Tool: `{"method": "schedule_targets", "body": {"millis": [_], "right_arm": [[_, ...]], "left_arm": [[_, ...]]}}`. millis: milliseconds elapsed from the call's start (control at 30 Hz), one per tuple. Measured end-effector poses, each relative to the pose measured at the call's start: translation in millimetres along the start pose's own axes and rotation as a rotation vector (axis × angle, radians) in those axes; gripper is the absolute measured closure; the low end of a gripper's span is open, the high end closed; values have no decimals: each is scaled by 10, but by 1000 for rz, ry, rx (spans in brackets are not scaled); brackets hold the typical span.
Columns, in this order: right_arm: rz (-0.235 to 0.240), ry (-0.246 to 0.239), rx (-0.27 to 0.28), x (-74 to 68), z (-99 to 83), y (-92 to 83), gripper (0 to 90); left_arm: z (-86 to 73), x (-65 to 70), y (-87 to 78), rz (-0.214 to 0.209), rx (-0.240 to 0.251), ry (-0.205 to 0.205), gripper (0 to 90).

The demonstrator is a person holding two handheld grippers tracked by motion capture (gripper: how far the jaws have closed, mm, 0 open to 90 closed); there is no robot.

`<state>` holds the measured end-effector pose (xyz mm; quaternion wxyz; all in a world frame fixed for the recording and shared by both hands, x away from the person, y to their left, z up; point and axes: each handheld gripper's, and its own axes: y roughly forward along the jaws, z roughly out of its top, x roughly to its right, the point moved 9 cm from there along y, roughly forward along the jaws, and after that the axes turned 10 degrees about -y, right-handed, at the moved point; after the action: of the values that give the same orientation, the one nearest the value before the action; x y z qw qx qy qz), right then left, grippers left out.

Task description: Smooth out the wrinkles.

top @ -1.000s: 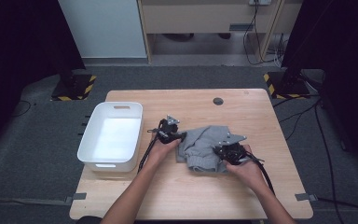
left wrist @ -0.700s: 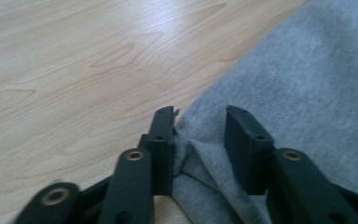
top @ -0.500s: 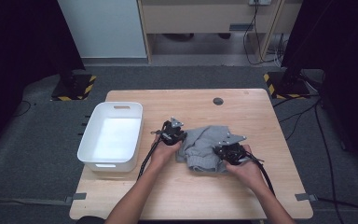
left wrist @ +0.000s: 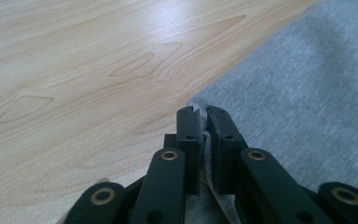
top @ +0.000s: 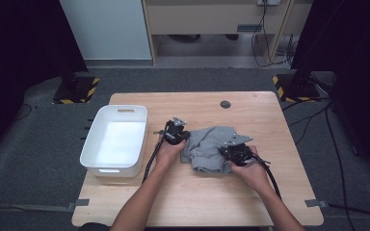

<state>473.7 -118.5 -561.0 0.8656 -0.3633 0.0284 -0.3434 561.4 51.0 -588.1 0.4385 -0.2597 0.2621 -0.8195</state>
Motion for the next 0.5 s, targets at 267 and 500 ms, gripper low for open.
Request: {"method": "schedule_targets", "body": {"millis": [267, 500], "right_arm": [[10, -10, 29, -32, 22, -136, 884], [23, -6, 45, -46, 19, -240, 886]], "left_arm": [[12, -7, -6, 10, 3, 16, 855], [47, -36, -10, 27, 14, 14, 859]]}}
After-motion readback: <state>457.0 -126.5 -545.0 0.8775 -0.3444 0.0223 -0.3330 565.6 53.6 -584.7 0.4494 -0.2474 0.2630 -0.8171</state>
